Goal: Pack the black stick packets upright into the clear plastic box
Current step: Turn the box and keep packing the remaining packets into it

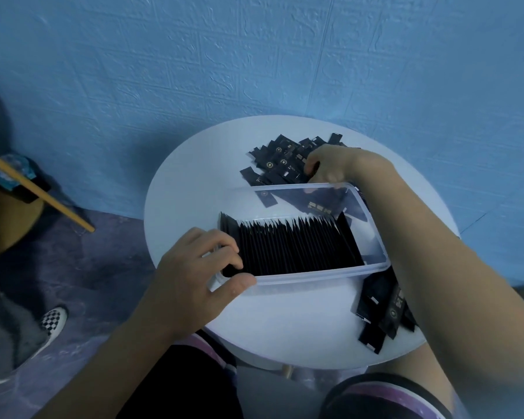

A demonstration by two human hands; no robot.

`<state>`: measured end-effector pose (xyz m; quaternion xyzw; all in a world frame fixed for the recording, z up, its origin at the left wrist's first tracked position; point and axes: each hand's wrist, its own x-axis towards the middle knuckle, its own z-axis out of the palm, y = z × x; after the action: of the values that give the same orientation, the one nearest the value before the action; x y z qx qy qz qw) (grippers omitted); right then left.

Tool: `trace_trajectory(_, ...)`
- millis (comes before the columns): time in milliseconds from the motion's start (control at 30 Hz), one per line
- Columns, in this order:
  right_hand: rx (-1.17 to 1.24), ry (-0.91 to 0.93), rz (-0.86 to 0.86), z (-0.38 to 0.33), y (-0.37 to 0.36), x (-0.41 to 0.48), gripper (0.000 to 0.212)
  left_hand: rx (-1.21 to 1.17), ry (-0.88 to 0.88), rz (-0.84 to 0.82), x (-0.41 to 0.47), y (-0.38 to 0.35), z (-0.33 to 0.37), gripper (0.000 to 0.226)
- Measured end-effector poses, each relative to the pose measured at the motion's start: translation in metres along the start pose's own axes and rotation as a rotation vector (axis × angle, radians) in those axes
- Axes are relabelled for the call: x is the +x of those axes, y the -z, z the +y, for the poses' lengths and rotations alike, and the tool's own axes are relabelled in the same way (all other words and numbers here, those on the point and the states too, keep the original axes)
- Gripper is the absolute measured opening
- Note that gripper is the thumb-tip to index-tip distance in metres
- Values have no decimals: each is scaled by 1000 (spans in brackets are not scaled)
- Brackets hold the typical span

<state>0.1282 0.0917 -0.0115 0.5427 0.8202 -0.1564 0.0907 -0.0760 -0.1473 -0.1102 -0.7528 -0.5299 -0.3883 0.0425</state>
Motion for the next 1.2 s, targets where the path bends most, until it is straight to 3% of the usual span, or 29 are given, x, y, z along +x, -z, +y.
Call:
trace_trajectory(100,-35,-9,-29,-2,0,6,42,-37,35,26,-3,-5,3,35)
trace_trajectory(300,-37,16,-35,0,-4,13,27,-73,52,69,-4,-9,7,32)
trace_trajectory(367,16,39,-14,1,-5,16,19,-78,61,66,-4,-9,7,32)
trace_trajectory(500,243,78,50,4,-4,21,24,-75,72,61,-5,-8,7,32)
trace_trajectory(800,833,328,528,-19,24,-28,15,-49,78,55,-4,-7,9,33)
trace_trajectory(933,912,377,384,-38,14,-79,21,-52,65,53,-3,-8,8,35)
trace_trajectory(1033,786,300,150,-53,-25,-93,20,-65,56,55,-3,-10,6,43)
trace_trajectory(1133,670,186,71,-67,-60,-90,33,-89,55,58,-2,-11,7,50)
trace_trajectory(1200,625,159,45,-75,-70,-90,30,-97,50,58,-1,-11,7,52)
